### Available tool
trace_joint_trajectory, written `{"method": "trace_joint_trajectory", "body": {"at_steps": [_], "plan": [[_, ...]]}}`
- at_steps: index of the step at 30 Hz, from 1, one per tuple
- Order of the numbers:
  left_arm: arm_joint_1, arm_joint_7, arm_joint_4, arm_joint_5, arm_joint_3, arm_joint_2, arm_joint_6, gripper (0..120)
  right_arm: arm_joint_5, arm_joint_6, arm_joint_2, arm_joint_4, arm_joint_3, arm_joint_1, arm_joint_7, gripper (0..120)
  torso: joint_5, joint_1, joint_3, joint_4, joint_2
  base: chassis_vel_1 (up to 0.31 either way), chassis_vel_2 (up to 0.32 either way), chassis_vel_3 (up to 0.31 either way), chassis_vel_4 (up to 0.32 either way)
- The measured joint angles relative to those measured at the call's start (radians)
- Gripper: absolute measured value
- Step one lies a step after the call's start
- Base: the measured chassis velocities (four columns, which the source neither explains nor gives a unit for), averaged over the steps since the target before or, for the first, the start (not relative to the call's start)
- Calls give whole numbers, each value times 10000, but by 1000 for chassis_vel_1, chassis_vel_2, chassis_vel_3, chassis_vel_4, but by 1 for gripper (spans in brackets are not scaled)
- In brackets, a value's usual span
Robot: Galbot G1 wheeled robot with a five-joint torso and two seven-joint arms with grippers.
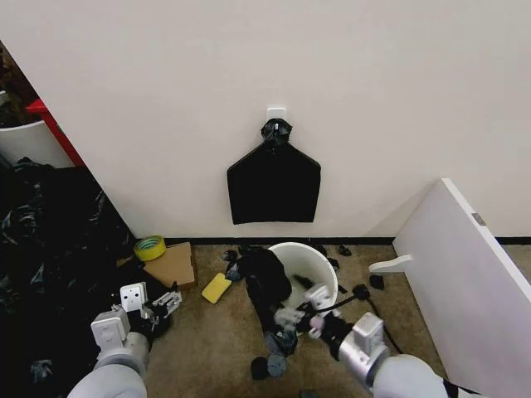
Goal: Place the garbage bag over the trash bin.
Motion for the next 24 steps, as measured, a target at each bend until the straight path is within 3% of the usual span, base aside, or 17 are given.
{"method": "trace_joint_trajectory", "body": {"at_steps": [1, 5, 9, 20, 24], "plan": [[28, -6, 30, 25, 1, -5, 0, 100, 273, -601, 126, -37, -155, 246, 245, 86, 0, 0, 0, 0, 0, 0, 0, 0, 0], [64, -78, 101, 76, 3, -23, -6, 100, 592, -1044, 339, -262, -324, 503, 451, 77, -1, 0, 0, 1, 0, 0, 0, 0, 0], [27, -155, 163, 103, 61, -31, -16, 100, 498, -1049, 644, -689, -497, 551, 488, 57, 0, 0, 0, -3, 0, 0, 0, 0, 0], [-121, -166, 274, 182, 295, -103, -20, 100, 207, -827, 804, -906, -539, 321, 433, 22, -1, 0, 0, -2, 0, 0, 0, 0, 0], [-108, -170, 268, 209, 316, -142, -25, 100, -1, -790, 797, -1001, -532, 208, 139, 4, -1, 0, 0, -2, 0, 0, 0, 0, 0]]}}
